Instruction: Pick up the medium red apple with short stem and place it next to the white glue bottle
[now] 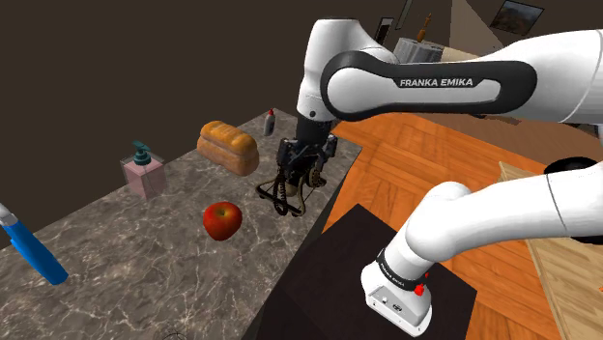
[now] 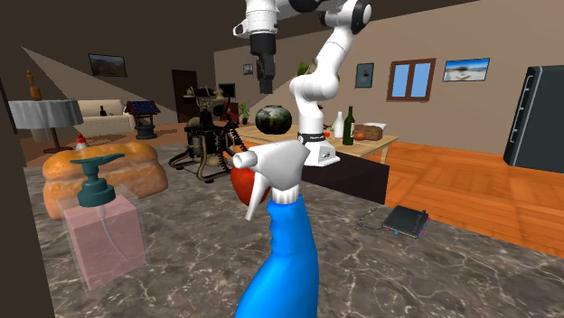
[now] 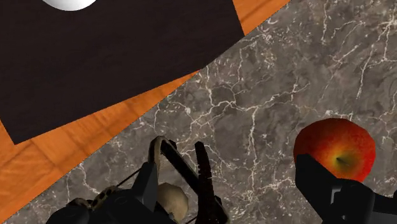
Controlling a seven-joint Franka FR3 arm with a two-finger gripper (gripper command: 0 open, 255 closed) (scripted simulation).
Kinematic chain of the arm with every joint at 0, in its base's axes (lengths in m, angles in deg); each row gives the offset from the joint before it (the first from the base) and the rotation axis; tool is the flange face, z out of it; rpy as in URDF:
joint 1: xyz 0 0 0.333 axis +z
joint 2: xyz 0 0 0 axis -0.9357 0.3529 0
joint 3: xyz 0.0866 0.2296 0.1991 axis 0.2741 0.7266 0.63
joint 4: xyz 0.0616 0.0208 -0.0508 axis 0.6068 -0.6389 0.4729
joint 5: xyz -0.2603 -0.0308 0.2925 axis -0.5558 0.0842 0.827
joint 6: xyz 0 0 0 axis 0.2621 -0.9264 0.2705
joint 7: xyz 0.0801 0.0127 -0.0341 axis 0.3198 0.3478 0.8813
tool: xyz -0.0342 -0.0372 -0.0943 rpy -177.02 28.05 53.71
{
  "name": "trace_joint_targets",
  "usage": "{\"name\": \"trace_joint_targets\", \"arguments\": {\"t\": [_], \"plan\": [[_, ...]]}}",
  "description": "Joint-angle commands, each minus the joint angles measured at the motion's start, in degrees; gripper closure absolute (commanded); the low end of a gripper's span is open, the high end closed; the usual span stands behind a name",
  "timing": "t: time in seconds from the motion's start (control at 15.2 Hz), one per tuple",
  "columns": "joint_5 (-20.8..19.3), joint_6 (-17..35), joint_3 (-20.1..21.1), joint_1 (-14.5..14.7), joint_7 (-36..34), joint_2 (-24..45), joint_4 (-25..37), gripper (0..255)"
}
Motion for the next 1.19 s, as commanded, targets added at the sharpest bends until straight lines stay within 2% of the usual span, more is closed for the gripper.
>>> {"name": "trace_joint_targets", "arguments": {"t": [0.0,0.26,0.53,0.73,0.92,0.99,1.12], "plan": [[1.3,3.8,2.9,-0.3,-4.2,3.2,0.5,0],[2.3,11.1,8.6,-1.7,-12.5,10.5,2.4,0],[0.4,18.2,14.4,-4.1,-21.7,19.2,5.8,0],[-3.6,22.9,18.5,-6.3,-29.9,26.7,9.3,0],[-10.6,26.7,21.7,-8.1,-39.6,35.1,13.5,0],[-12.6,27.4,22.1,-8.2,-42.1,37.2,14.6,0],[-13.9,28.9,22.0,-8.0,-43.1,38.6,14.1,0]]}}
